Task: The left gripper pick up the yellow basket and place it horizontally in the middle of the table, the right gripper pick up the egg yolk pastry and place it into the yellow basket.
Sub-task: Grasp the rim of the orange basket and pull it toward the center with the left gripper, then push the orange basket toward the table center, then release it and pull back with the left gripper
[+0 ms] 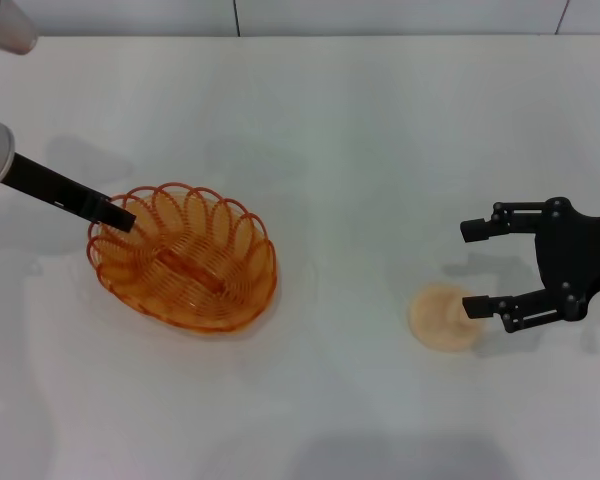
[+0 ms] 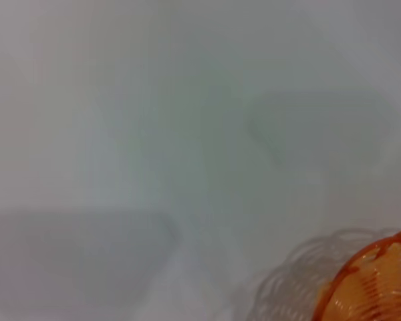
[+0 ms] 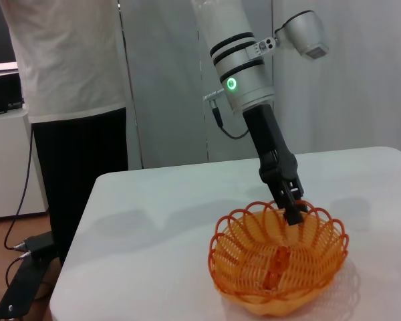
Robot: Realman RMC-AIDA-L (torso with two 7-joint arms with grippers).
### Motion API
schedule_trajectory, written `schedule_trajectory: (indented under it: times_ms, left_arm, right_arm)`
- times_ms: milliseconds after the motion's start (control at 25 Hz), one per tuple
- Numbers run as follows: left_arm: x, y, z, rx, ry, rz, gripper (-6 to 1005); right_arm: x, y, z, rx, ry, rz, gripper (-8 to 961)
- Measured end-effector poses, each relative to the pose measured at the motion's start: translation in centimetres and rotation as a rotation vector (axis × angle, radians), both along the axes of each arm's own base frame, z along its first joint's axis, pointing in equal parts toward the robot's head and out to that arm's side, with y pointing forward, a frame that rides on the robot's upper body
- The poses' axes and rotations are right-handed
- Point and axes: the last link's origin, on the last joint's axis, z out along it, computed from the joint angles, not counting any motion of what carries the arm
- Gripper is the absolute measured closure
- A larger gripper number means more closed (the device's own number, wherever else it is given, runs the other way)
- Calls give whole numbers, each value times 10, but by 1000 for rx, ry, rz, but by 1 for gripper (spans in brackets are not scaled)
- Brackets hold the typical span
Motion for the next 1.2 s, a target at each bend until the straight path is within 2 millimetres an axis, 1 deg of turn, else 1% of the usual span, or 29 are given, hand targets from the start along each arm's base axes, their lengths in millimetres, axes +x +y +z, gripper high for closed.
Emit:
schedule_trajectory:
  times_ms: [120,200,440,600,800,960,1080,1120,1200]
  left_arm:
    - [1,1,0,10,-6,-5,484]
    - [1,1,-1,11,-5,-5,688]
    - [-1,2,-1,29,-22,-10,895]
    - [0,2,0,42,-44,-13,906]
    - [15,-1,-5,38,-187,-6,919]
    - [23,-3,-8,55,-277,80,925]
    - [27,-6,-15,56,-314,150,927]
    - [27,-6,-15,56,-314,150,928]
    - [34,-9,-22,36,-341,209,929]
  right_arm:
    - [0,0,0,0,0,0,138]
    - [0,0,0,0,0,0,138]
    - [0,0,1,-1,4,-2,140]
    - [-1,-1,0,0,8,-1,141]
    - [-1,0,2,9,6,3,142]
    - [-1,0,2,16,3,14,144]
    - [-1,0,3,26,-1,29,144]
    - [-1,0,3,27,-2,31,145]
    - [0,0,3,31,-3,31,145]
